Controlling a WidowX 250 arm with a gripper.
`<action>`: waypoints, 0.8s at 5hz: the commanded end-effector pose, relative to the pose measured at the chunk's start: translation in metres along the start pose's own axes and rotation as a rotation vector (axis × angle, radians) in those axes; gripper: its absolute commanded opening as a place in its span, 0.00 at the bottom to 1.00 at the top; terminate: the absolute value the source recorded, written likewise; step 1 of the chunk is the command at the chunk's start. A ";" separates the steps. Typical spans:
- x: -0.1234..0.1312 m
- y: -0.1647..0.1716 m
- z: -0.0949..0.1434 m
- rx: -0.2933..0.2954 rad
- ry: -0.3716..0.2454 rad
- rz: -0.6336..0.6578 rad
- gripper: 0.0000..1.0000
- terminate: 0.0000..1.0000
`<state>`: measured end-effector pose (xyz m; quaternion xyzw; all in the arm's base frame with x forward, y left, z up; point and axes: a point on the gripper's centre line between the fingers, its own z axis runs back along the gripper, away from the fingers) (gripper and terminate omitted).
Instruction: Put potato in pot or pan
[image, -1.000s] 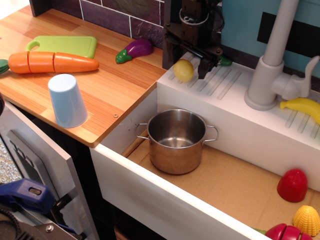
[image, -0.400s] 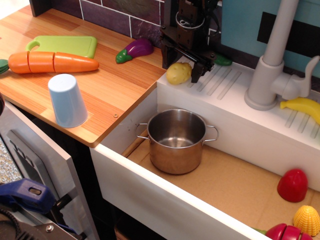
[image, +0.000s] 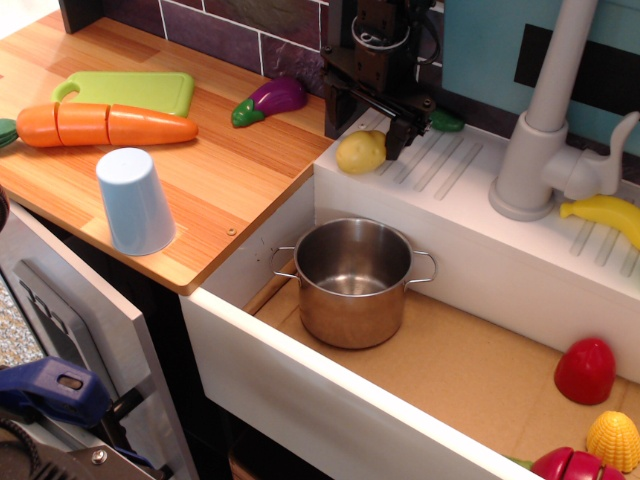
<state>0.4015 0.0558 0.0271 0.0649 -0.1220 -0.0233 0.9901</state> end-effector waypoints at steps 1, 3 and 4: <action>-0.002 0.005 0.003 -0.038 -0.027 -0.001 1.00 0.00; -0.016 0.001 0.006 -0.033 -0.006 0.002 0.00 0.00; -0.013 0.000 0.009 -0.028 -0.009 0.016 0.00 0.00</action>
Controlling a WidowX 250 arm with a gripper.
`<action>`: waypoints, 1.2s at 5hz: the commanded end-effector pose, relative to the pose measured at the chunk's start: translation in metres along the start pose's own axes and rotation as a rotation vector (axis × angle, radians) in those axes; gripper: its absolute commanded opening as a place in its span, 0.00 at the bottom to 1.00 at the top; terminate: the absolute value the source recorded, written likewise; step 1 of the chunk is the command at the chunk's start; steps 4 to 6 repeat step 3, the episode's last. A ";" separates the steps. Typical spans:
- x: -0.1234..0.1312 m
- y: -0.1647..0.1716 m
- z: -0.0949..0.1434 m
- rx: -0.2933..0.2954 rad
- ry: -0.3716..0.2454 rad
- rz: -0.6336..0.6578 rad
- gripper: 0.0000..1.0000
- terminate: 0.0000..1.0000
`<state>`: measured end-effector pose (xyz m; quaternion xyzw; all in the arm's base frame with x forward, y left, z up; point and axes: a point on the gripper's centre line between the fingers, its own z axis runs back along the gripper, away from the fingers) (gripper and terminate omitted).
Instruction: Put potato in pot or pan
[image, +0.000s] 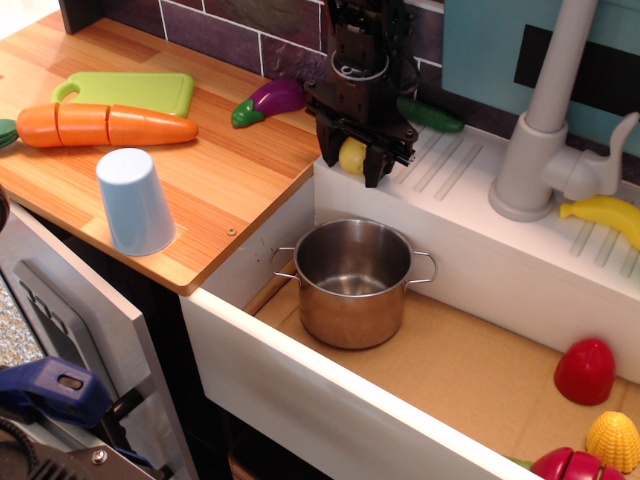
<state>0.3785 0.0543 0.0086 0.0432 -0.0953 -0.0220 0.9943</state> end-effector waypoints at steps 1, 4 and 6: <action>0.011 0.002 0.031 0.025 -0.043 0.015 0.00 0.00; -0.025 -0.004 0.062 0.027 0.058 0.052 0.00 1.00; -0.025 -0.004 0.062 0.027 0.058 0.052 0.00 1.00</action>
